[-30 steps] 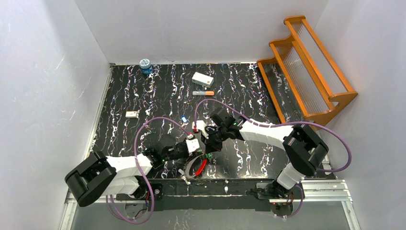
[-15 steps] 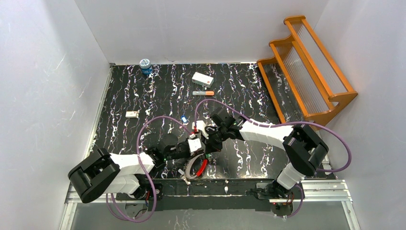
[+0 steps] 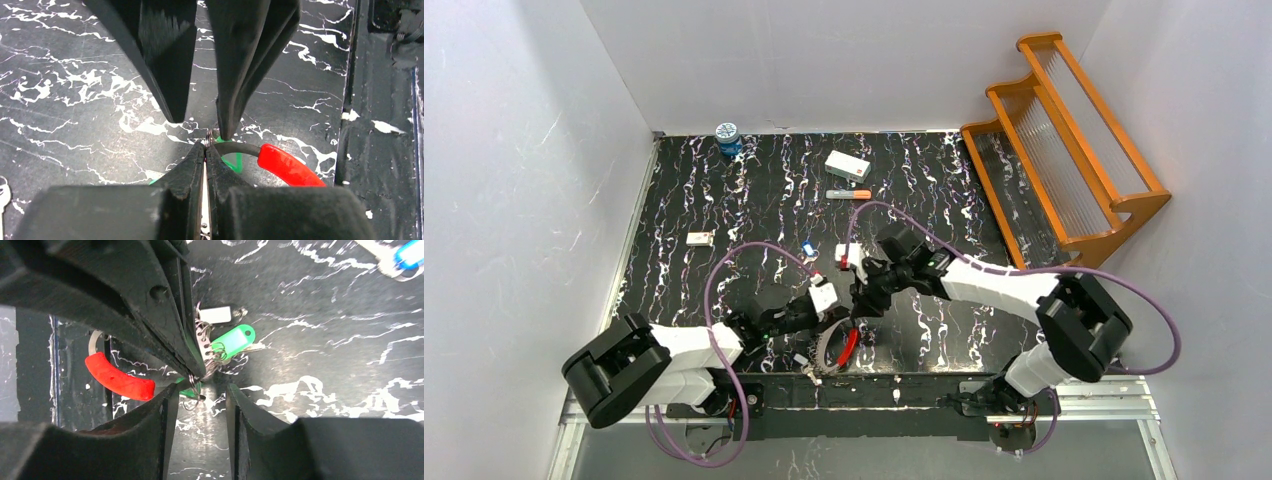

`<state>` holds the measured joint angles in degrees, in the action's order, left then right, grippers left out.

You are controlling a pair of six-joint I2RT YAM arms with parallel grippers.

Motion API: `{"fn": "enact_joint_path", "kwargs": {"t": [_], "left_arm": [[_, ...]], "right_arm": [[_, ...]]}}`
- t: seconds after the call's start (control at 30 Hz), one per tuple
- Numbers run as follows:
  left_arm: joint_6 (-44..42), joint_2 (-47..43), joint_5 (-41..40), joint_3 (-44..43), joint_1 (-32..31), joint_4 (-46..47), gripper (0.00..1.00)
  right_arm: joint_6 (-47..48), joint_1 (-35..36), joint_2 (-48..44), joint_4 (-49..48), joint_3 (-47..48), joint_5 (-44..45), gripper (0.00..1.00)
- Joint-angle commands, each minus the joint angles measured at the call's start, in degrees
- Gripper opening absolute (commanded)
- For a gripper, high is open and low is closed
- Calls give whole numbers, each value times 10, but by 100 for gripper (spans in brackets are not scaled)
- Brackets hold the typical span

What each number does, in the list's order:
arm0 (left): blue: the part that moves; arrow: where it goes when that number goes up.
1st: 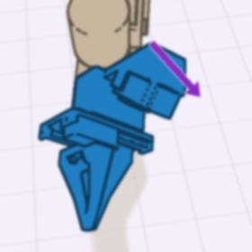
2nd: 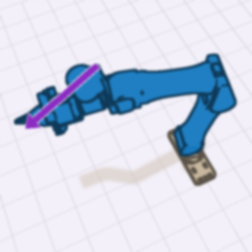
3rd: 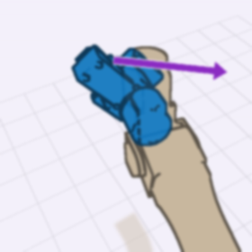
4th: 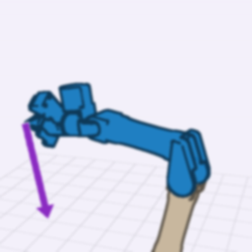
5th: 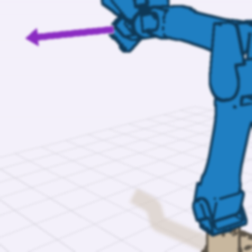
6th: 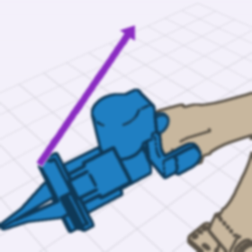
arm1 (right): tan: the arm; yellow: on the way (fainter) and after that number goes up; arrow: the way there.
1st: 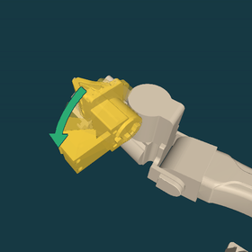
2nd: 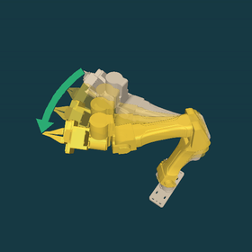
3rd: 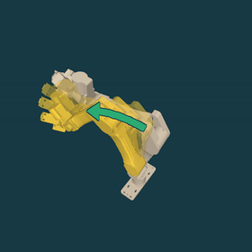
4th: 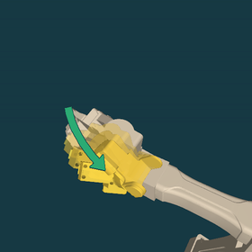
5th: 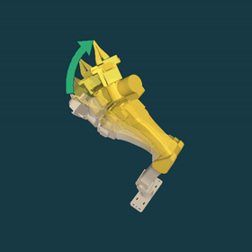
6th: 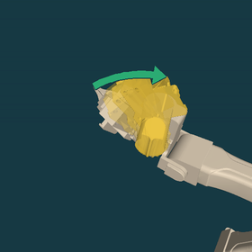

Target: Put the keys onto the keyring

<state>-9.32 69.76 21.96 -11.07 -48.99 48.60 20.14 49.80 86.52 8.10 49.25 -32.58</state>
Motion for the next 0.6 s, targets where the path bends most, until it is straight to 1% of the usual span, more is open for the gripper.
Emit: {"fn": "enact_joint_path", "kwargs": {"t": [0.0, 0.1, 0.23, 0.37, 0.57], "left_arm": [[65, -25, -40, 31, -3, 90, 0], [89, -33, -53, 48, -3, 136, 0], [113, -42, -56, 75, -3, 212, 0], [111, -44, -43, 84, -3, 248, 0], [110, -42, -28, 88, -3, 269, 0]], "right_arm": [[-31, -23, -57, -116, -36, -34, 50], [-62, -55, -80, -162, -65, -71, 50], [-91, -101, -95, -203, -91, -137, 46], [-99, -108, -97, -217, -96, -183, 45], [-125, -108, -85, -247, -98, -217, 48]]}}
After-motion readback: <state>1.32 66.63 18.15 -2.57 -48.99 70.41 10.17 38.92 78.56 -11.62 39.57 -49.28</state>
